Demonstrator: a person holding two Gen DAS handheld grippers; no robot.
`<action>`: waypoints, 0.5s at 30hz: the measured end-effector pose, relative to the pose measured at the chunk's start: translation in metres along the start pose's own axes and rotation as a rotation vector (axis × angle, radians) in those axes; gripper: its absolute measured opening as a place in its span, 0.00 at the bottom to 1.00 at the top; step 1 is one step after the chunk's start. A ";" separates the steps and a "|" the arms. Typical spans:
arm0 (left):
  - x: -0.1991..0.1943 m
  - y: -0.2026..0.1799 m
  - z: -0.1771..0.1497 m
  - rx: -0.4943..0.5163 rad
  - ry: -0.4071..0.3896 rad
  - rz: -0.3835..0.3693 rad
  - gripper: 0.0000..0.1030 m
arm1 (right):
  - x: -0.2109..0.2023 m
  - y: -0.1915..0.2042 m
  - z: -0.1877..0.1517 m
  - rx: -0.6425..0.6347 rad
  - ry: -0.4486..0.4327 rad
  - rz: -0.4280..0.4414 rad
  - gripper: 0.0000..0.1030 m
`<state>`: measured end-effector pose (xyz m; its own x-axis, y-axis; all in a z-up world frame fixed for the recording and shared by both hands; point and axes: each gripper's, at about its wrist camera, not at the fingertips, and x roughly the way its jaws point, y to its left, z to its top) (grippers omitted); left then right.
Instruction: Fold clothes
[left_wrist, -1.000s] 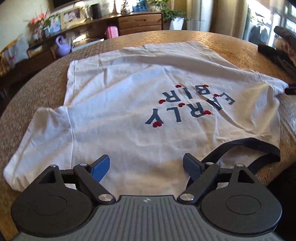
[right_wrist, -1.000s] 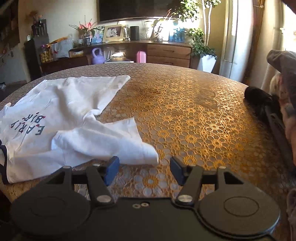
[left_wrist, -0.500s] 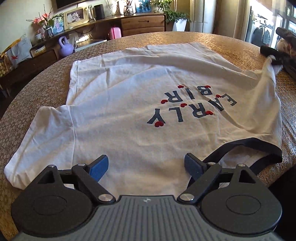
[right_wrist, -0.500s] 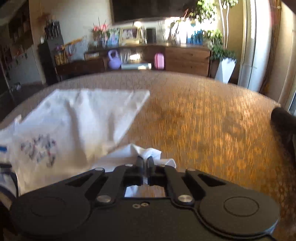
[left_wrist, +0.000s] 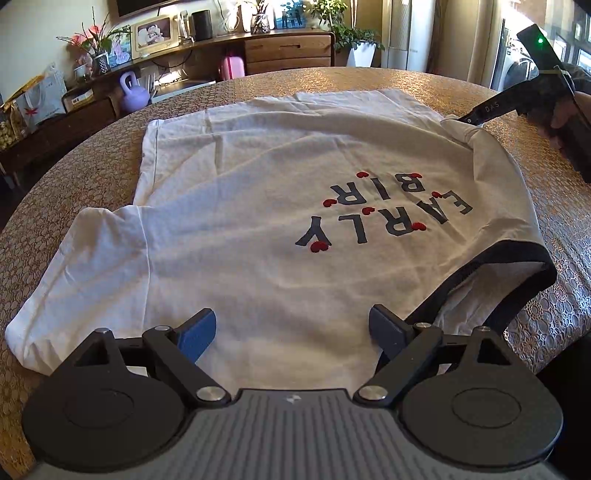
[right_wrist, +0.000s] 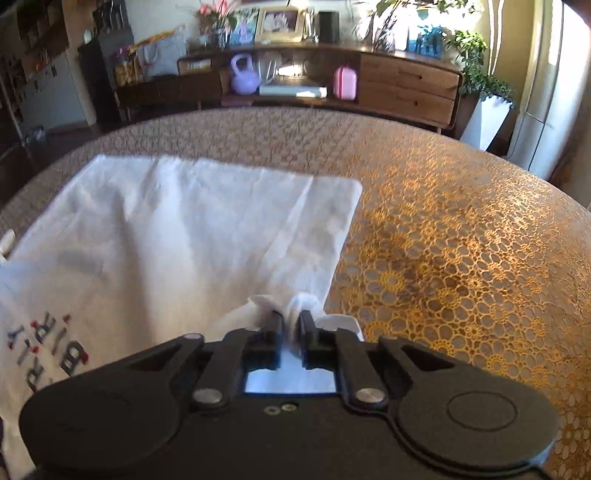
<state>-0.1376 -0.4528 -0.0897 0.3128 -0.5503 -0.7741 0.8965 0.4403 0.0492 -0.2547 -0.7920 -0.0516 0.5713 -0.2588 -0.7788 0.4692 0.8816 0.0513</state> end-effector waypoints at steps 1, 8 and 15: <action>0.000 0.000 0.000 -0.001 -0.001 -0.001 0.88 | -0.003 -0.001 -0.001 -0.005 -0.006 0.002 1.00; 0.001 0.002 -0.001 -0.007 -0.005 -0.008 0.90 | -0.055 -0.052 -0.004 0.166 -0.069 -0.023 1.00; 0.002 0.003 -0.001 -0.010 -0.008 -0.013 0.91 | -0.035 -0.057 -0.019 0.257 0.027 -0.038 1.00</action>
<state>-0.1349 -0.4516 -0.0914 0.3040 -0.5615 -0.7696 0.8972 0.4404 0.0330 -0.3143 -0.8260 -0.0391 0.5338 -0.2759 -0.7993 0.6473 0.7415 0.1764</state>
